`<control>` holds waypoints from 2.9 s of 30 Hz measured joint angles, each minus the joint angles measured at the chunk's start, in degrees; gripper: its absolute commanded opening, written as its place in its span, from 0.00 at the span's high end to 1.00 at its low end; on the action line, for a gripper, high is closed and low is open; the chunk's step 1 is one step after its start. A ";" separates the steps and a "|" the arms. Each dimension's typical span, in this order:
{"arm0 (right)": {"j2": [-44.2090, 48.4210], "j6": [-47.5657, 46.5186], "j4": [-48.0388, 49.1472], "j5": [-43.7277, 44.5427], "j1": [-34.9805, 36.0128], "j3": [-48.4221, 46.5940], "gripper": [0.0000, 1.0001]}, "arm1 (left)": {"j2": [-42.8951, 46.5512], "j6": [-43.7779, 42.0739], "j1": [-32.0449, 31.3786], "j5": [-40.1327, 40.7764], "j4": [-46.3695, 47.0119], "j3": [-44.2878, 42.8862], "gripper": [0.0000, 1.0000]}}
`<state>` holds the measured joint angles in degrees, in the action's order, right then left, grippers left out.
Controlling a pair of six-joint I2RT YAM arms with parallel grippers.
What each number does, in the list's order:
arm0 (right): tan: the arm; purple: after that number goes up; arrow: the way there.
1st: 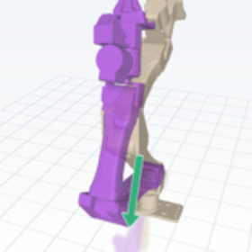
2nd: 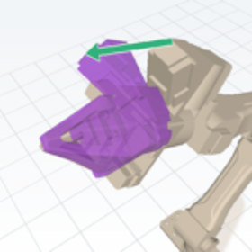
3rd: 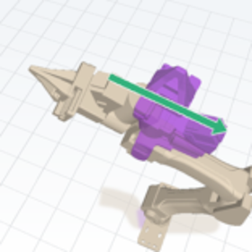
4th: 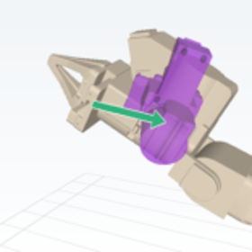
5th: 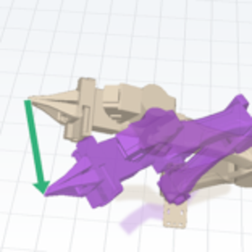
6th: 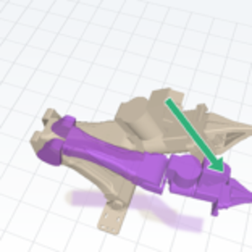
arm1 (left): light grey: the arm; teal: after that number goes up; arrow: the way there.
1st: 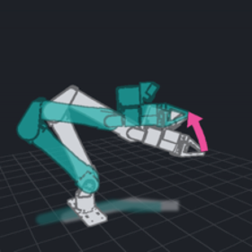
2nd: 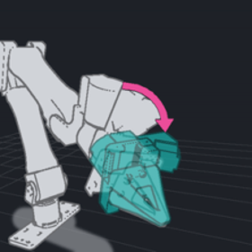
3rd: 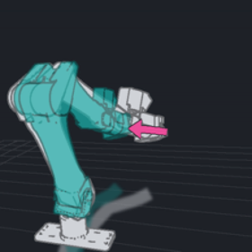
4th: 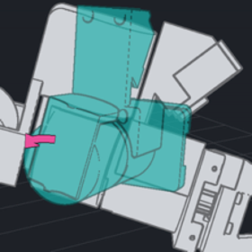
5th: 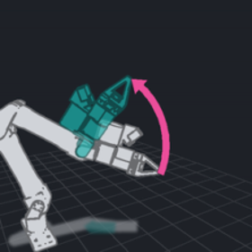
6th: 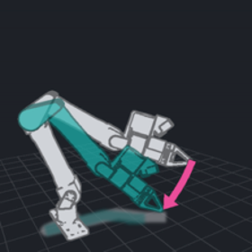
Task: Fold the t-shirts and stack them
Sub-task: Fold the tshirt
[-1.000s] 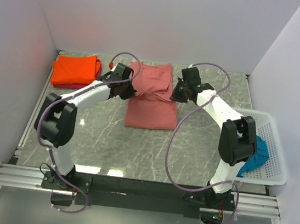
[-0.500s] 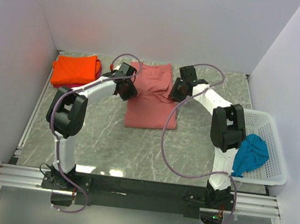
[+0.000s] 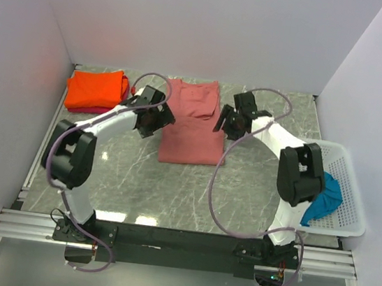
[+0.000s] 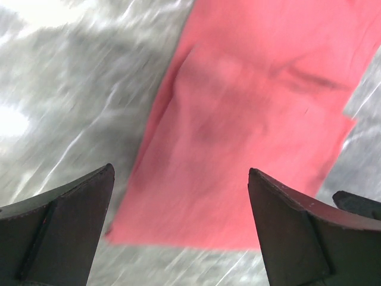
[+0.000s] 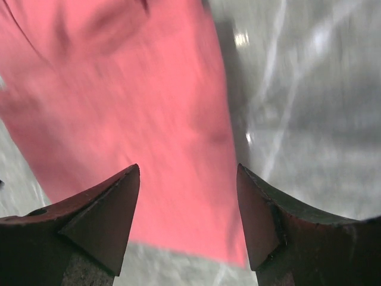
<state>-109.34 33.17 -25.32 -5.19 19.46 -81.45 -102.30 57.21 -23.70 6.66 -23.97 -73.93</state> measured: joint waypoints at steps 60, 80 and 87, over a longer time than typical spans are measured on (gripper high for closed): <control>51.17 5.88 -7.15 -7.08 9.11 42.64 1.00 | 45.11 1.25 -14.60 -4.72 -7.87 33.11 0.99; 26.05 -1.38 -3.02 -12.33 -2.71 8.61 1.00 | 24.02 -5.49 0.63 1.38 -2.58 6.64 0.99; 16.31 -2.60 -0.90 -15.67 -5.09 1.11 1.00 | 12.28 -7.65 4.37 -0.72 1.99 -1.01 0.99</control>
<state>-93.03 30.57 -26.22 -20.86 14.37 -80.34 -90.02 49.56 -19.33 5.93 -21.98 -74.94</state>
